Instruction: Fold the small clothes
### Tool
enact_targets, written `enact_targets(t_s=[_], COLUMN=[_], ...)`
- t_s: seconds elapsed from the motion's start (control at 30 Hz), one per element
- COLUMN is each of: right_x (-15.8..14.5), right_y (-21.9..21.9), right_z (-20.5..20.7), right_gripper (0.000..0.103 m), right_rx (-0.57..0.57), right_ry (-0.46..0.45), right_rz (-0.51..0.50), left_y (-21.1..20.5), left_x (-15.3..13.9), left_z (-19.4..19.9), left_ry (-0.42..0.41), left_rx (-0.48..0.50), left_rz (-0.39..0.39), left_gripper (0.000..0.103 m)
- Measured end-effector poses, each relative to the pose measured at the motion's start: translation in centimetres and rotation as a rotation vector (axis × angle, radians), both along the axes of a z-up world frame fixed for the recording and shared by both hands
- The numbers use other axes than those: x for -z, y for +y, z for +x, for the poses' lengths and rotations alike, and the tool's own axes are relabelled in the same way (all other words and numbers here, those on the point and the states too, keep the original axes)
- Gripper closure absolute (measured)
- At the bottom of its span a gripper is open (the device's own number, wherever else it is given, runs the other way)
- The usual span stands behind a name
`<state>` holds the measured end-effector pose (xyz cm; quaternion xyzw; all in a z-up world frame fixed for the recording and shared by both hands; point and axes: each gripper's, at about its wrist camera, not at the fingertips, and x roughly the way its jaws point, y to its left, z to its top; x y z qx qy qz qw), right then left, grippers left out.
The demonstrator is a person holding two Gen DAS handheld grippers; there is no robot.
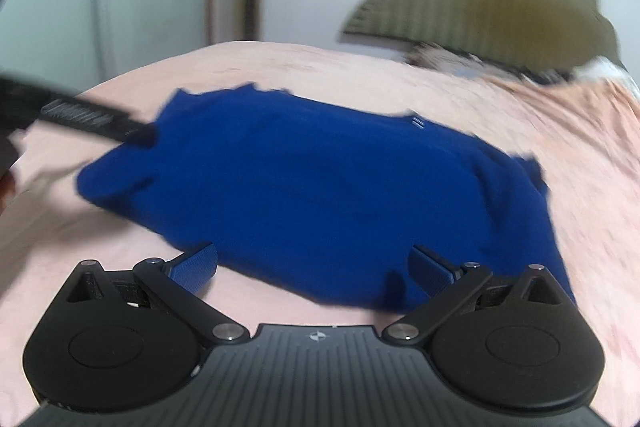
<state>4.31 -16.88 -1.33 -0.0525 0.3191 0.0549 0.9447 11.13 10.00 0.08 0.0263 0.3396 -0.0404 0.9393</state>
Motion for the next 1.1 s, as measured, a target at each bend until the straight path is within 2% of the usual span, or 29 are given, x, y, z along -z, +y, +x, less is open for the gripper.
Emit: enact_targets(t_s=[0.13,0.2,0.33,0.5,0.67,0.8,0.9,0.97,1.07,1.1], right_x=[-0.3,-0.1,0.9,1.5,2.2,2.6,2.7,2.8,3.0,3.0], right_y=[3.6,5.6,9.2,12.5,15.1,16.4,17.1,17.4,17.6,17.7], right_z=[1.0,1.4,2.0,2.8,4.1,5.7,6.8,7.8,8.6,8.9], right_gripper=[0.001,0.001,0.001,0.001,0.006,0.01,0.026,0.042,0.056,0.057], right_rx=[-0.118,-0.168,-0.239,-0.273,-0.286,-0.295,-0.29,-0.291,-0.285,-0.286], right_ry=[-0.007,-0.021,-0.05,-0.11,-0.171,-0.199,-0.196,-0.185,-0.171,-0.167], right_rz=[-0.077,-0.143,-0.293,-0.402,-0.501,-0.541,-0.543,-0.539,-0.523,-0.516], left_y=[1.8,2.9,5.3,7.1,7.3,6.7,6.1,5.7,5.3,5.1], left_x=[0.2,0.6,1.6,3.3,3.8,4.2,4.4,4.6,4.8,4.8], left_z=[3.5,5.3,8.4,11.4,13.5,15.3,16.6,17.4,18.7,19.2], left_ry=[0.045,0.074,0.153,0.239,0.251,0.269,0.267,0.261,0.258,0.256], left_rx=[0.002,-0.004,0.0,0.006,0.076,0.146,0.176,0.178,0.177,0.177], left_rz=[-0.036,-0.081,-0.221,-0.412,-0.507,-0.576,-0.592,-0.599,-0.612,-0.615], left_gripper=[0.005,0.005,0.005,0.005,0.005,0.005,0.006,0.006,0.006,0.006])
